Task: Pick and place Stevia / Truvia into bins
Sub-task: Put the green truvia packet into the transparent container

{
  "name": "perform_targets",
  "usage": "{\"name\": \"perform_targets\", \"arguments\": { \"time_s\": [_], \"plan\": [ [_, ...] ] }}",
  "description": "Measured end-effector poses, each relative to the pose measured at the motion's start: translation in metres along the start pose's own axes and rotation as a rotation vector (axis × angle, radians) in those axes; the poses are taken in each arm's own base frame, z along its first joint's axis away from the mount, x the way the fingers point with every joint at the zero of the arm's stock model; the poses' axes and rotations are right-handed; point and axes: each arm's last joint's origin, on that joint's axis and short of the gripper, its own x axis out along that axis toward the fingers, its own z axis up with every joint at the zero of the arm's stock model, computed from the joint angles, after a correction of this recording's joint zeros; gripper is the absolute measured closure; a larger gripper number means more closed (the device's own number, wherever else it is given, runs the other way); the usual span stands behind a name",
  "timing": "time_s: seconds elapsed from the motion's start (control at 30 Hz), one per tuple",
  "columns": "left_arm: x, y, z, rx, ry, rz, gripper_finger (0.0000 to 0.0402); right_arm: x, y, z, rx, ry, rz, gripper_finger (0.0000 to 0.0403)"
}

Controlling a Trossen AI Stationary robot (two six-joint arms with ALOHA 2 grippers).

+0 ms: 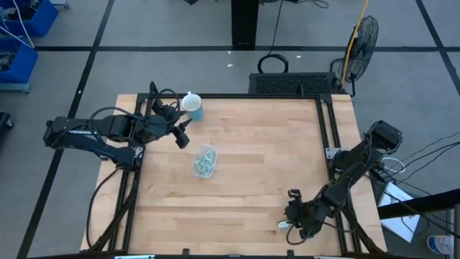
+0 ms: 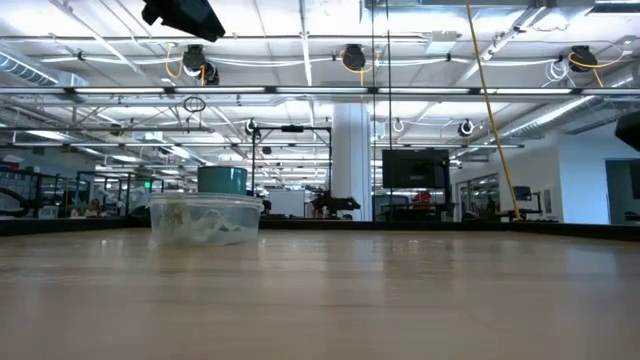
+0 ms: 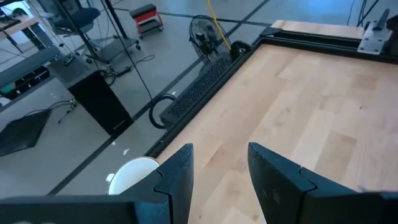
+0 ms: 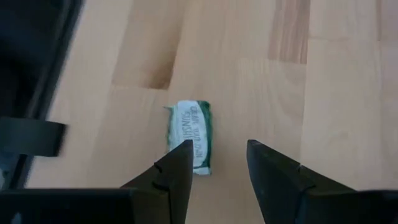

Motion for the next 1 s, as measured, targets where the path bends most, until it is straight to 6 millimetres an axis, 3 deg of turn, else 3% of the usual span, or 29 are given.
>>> {"name": "perform_targets", "arguments": {
  "time_s": [0.37,0.67,0.8,1.0],
  "plan": [
    [0.000,0.000,0.001,0.022,-0.009,0.002,0.0243,0.019,0.002,-0.006,0.000,0.020,0.021,0.0286],
    [0.000,0.001,0.001,0.046,-0.007,0.005,0.0243,0.020,0.000,-0.003,-0.118,0.003,0.020,0.0396],
    [0.000,0.001,0.001,0.064,-0.007,0.005,0.0243,0.019,-0.010,0.012,-0.160,-0.102,-0.059,0.0396],
    [0.000,0.001,0.001,0.073,-0.007,0.005,0.0243,0.021,-0.039,0.053,-0.317,-0.289,-0.115,0.0401]
  ]
}}
